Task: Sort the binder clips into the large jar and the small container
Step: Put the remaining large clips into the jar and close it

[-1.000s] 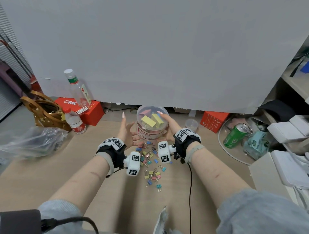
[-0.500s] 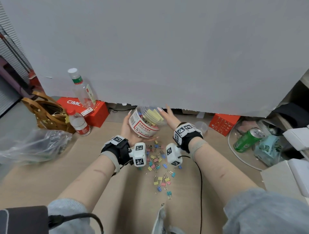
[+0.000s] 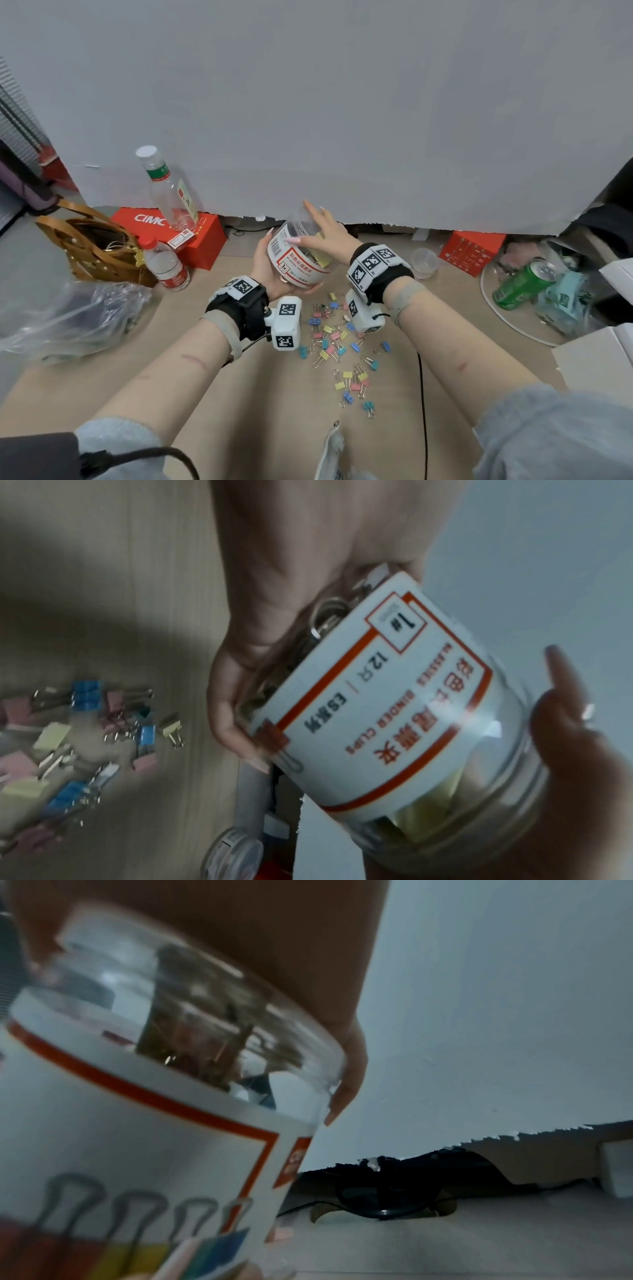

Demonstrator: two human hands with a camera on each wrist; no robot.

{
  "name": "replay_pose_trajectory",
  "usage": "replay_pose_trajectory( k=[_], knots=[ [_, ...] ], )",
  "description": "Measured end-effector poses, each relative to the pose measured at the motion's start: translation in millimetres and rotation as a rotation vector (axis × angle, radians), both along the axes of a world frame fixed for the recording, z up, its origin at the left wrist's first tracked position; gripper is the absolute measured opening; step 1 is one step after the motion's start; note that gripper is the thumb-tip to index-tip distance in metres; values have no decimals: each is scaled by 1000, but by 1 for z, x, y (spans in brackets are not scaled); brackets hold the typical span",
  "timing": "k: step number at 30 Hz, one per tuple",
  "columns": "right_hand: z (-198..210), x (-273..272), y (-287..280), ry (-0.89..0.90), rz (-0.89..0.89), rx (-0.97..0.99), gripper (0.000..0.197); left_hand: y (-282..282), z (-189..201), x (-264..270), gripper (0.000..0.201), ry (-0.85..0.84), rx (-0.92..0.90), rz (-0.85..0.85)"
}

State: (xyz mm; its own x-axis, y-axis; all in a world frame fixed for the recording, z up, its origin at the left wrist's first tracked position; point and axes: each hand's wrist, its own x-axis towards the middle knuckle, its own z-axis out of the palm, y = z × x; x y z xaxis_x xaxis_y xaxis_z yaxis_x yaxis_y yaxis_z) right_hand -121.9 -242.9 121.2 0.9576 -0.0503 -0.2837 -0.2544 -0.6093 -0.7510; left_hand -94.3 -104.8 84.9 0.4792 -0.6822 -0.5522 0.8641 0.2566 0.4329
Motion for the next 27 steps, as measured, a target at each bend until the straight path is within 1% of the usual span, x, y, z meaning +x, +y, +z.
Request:
replay_pose_trajectory(
  k=[2,5,7,9,11,12,14,15,16,17,18,19,20,21,22,23,24,25,26,27],
  knots=[
    [3,5,1,-31,25,-48,97,3,-1,3,71,74,-25,-28],
    [5,7,0,-69,95,-104,84,7,1,9,73,139,-37,-88],
    [2,7,0,-82,110,-56,77,10,4,12,73,144,-29,-113],
    [0,8,2,-83,66,14,76,10,7,13,69,112,3,-88],
    [2,11,9,-56,-67,83,83,5,12,14,63,13,57,-28],
    [7,12,14,2,-149,130,90,3,12,14,60,-58,96,-9],
    [5,23,17,109,-306,224,110,0,10,11,57,-171,150,0],
    [-2,32,15,158,-346,257,119,-1,8,11,57,-208,147,10],
    [-14,44,10,160,-365,301,124,-3,7,10,59,-242,144,27],
    [-22,52,6,161,-377,343,125,-3,6,11,61,-267,147,42],
    [-19,52,9,183,-384,380,126,-3,5,13,60,-281,158,49],
    [-6,45,16,183,-364,429,121,-1,4,15,57,-278,170,45],
    [6,35,23,172,-308,463,105,2,3,17,56,-259,174,28],
    [8,30,24,138,-210,473,86,6,3,20,58,-231,171,2],
    [8,26,22,82,-153,514,80,9,0,23,62,-201,169,-22],
    [6,22,20,89,-116,566,89,12,-1,26,64,-170,168,-32],
    [3,20,17,114,-104,584,104,15,-2,28,65,-143,167,-35],
    [-3,21,14,132,-69,531,112,18,-1,29,66,-122,152,-37],
    [-5,21,14,126,-43,441,112,19,0,29,67,-100,133,-46],
    [-5,20,12,125,-25,349,107,18,2,27,69,-80,117,-48]
  ],
)
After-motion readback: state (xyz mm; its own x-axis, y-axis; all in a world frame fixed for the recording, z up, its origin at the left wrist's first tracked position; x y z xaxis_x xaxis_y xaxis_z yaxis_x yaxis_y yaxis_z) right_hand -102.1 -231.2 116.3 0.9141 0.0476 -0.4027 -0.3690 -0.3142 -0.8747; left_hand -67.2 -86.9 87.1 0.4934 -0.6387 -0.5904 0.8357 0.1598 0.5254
